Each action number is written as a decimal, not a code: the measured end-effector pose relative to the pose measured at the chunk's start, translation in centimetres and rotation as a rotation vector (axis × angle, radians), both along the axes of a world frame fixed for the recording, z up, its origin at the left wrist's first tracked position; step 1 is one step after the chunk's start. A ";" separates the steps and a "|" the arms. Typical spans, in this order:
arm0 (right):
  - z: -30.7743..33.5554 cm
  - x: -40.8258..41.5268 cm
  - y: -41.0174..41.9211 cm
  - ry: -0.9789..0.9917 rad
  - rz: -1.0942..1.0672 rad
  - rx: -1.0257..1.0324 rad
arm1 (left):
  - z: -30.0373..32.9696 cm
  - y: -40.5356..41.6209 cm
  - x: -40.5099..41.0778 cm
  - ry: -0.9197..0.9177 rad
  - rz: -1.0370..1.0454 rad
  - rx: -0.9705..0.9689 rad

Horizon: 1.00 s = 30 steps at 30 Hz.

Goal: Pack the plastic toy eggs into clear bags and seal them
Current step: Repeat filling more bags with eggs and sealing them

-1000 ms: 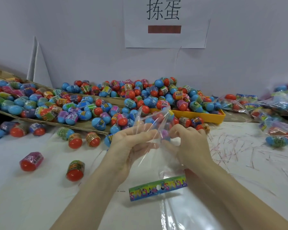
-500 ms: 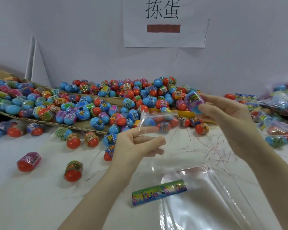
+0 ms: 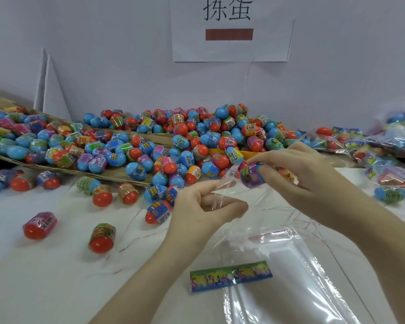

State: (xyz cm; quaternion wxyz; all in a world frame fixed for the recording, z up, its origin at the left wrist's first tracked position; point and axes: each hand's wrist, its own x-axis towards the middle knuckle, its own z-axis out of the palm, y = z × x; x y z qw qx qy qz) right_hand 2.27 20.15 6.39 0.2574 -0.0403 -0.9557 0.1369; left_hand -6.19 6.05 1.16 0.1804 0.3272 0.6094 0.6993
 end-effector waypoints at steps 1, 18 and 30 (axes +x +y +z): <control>0.0 0.0 0.1 -0.016 0.007 0.028 | 0.0 0.0 0.0 -0.004 -0.011 -0.006; -0.3 -0.5 -1.4 -0.088 0.062 -0.193 | -0.4 0.4 0.3 0.078 -0.084 -0.032; -0.3 -0.8 -2.0 -0.309 0.098 -0.391 | -0.7 0.6 0.2 0.022 -0.072 -0.056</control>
